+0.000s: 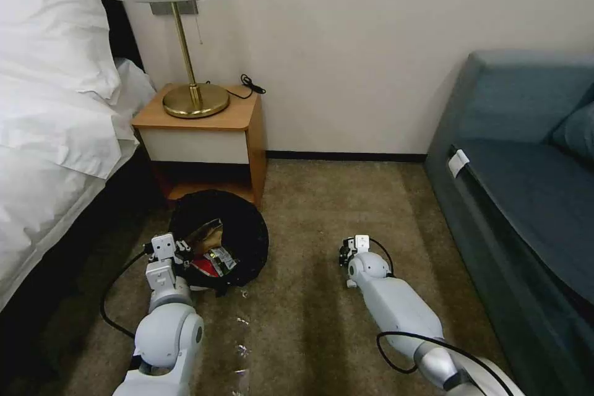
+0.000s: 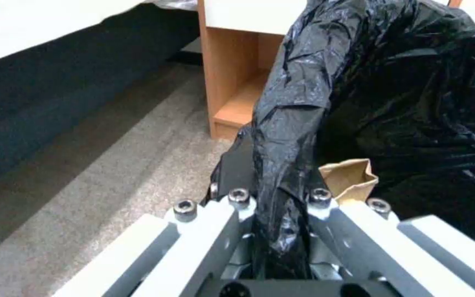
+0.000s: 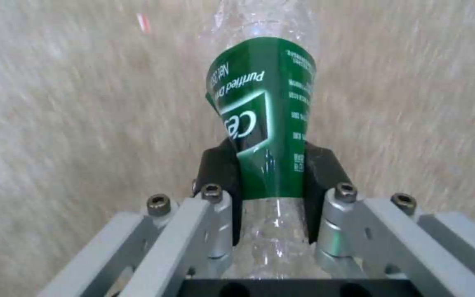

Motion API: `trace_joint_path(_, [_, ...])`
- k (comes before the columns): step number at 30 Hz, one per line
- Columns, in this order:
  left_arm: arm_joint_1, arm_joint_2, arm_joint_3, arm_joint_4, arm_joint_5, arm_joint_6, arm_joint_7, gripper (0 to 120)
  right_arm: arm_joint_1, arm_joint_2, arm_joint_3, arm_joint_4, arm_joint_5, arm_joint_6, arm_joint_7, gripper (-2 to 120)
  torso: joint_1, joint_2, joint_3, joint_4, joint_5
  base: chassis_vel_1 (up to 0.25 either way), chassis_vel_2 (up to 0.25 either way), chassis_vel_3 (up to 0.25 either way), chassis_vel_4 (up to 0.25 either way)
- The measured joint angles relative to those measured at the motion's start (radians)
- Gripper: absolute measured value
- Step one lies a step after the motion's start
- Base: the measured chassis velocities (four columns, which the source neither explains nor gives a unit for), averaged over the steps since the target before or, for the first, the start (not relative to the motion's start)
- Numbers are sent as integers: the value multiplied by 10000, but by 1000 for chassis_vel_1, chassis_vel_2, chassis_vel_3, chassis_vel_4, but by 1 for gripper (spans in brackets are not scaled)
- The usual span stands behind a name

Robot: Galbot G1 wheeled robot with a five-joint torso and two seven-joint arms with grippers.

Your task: Pick up the trash bin, then pick up the garbage on the floor and place it into the trash bin.

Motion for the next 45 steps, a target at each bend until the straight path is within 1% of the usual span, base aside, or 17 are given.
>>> trace_joint_path(3, [-91,-3,53,79,-24,0,0,3,24,-176,-229,942,238,66,354,17,0,0,0,0,1,0,0,0,0])
trace_joint_path(4, [-91,-3,53,79,-24,0,0,3,24,-176,-229,942,238,66,354,17,0,0,0,0,1,0,0,0,0])
trace_joint_path(6, [-135,-12,81,127,-45,-1,1,3,134,-255,-542,1552,254,676,444,17,0,-1,0,0,-1,0,0,0,0])
trace_joint_path(7, [-135,-12,81,127,-45,-1,1,3,134,-255,-542,1552,254,676,444,17,0,-1,0,0,-1,0,0,0,0])
trace_joint_path(9, [-164,-6,94,187,-66,-1,4,3,211,-253,-944,2255,435,1462,562,17,0,0,1,-1,-1,0,0,0,0])
trace_joint_path(10, [-164,-6,94,187,-66,-1,4,3,211,-253,-944,2255,435,1462,562,17,0,0,1,-1,-1,0,0,0,0])
trace_joint_path(12, [-264,47,101,266,-132,-1,12,3,295,-115,-1561,3255,692,2436,994,17,0,0,0,1,-2,0,0,0,0])
trace_joint_path(13, [-264,47,101,266,-132,-1,12,3,295,-115,-1561,3255,692,2436,994,17,0,0,0,1,-2,0,0,0,0])
trace_joint_path(15, [-407,63,110,309,-220,6,2,3,372,13,-2263,4449,819,2912,1434,17,0,0,-1,2,-2,0,0,0,0])
trace_joint_path(16, [-407,63,110,309,-220,6,2,3,372,13,-2263,4449,819,2912,1434,17,0,0,-1,2,-2,0,0,0,0])
trace_joint_path(18, [-439,46,156,314,-377,47,-8,3,475,132,-2868,5268,775,3273,1638,17,0,0,-1,1,-1,0,0,0,0])
trace_joint_path(19, [-439,46,156,314,-377,47,-8,3,475,132,-2868,5268,775,3273,1638,17,0,0,-1,1,-1,0,0,0,0])
trace_joint_path(21, [-440,11,194,336,-498,93,-16,3,637,372,-3453,5867,529,3729,1847,17,0,-1,0,1,-3,0,0,0,0])
trace_joint_path(25, [-436,4,202,335,-610,135,-23,3,755,649,-3979,6399,495,3999,2120,17,0,0,-1,2,-3,0,0,0,0])
trace_joint_path(32, [-510,-54,247,310,-828,246,-93,3,603,836,-4610,7176,543,4043,2375,17,0,0,-1,1,-1,0,0,0,0])
trace_joint_path(44, [-672,-233,324,250,-1171,418,-209,3,-17,784,-5006,6740,239,4253,2122,17,0,0,0,0,0,0,0,0,0])
trace_joint_path(45, [-684,-237,324,249,-1187,430,-221,3,-53,767,-5013,6673,215,4279,2073,19,0,0,-1,1,0,0,0,0,0])
